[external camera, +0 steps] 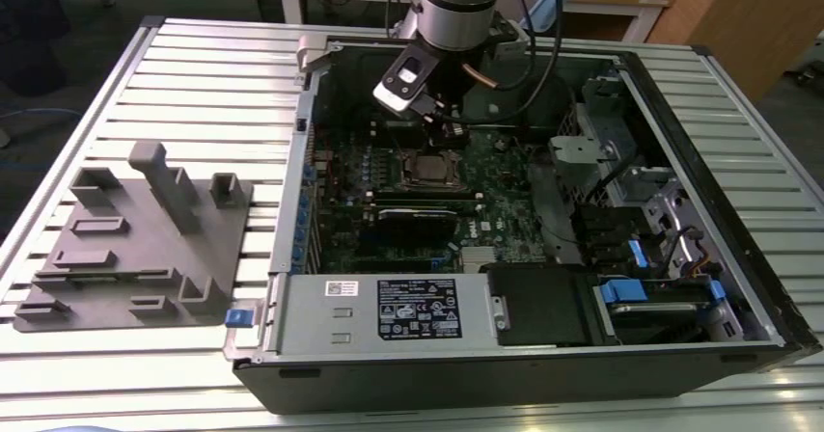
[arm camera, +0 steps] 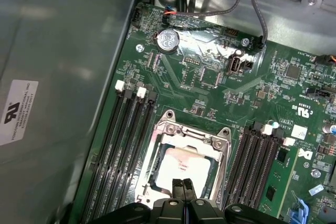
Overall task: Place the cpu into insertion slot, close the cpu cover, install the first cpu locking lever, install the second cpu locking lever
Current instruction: 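Close the cpu cover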
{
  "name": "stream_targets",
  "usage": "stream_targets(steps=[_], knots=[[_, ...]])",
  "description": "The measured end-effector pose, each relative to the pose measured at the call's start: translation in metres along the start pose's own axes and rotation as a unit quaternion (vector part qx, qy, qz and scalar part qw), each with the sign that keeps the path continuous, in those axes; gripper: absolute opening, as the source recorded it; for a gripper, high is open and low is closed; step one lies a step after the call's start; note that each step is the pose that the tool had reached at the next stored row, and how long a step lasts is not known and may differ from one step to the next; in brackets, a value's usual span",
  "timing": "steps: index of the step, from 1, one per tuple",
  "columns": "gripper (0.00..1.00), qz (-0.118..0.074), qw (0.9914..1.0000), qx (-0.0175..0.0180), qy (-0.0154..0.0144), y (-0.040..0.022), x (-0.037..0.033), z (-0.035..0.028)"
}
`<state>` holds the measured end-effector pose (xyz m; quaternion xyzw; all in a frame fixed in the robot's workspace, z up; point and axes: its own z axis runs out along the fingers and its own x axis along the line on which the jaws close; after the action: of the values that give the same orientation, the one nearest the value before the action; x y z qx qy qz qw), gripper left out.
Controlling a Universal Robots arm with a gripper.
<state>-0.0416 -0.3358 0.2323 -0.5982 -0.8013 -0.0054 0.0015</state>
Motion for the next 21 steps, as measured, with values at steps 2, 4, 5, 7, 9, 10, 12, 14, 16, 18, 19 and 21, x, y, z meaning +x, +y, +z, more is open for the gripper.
stream_targets(steps=[2,4,5,7,9,10,12,14,16,18,19,21], knots=[[0.11,-0.004,0.99999,0.0000,0.0003,0.0000,0.0000,0.0000],[0.11,-0.008,0.99996,0.0000,0.0004,0.0000,0.0000,0.0000],[0.11,-0.010,0.99995,0.0000,0.0004,0.0000,0.0000,0.0000],[0.11,-0.013,0.99991,0.0000,0.0005,0.0000,0.0000,0.0000],[0.11,-0.016,0.99988,0.0000,0.0006,0.0000,0.0000,0.0000],[0.11,-0.016,0.99987,0.0000,0.0006,0.0000,0.0000,0.0000],[0.11,-0.017,0.99985,0.0000,0.0006,0.0000,0.0000,0.0000],[0.11,-0.018,0.99984,0.0000,0.0006,0.0000,0.0000,0.0000],[0.11,-0.019,0.99983,0.0000,0.0006,0.0000,0.0000,0.0000],[0.11,-0.019,0.99982,0.0000,0.0006,0.0000,0.0000,0.0000],[0.11,-0.020,0.99980,0.0000,0.0006,0.0000,0.0000,0.0000],[0.11,-0.021,0.99979,0.0000,0.0006,0.0000,0.0000,0.0000]])
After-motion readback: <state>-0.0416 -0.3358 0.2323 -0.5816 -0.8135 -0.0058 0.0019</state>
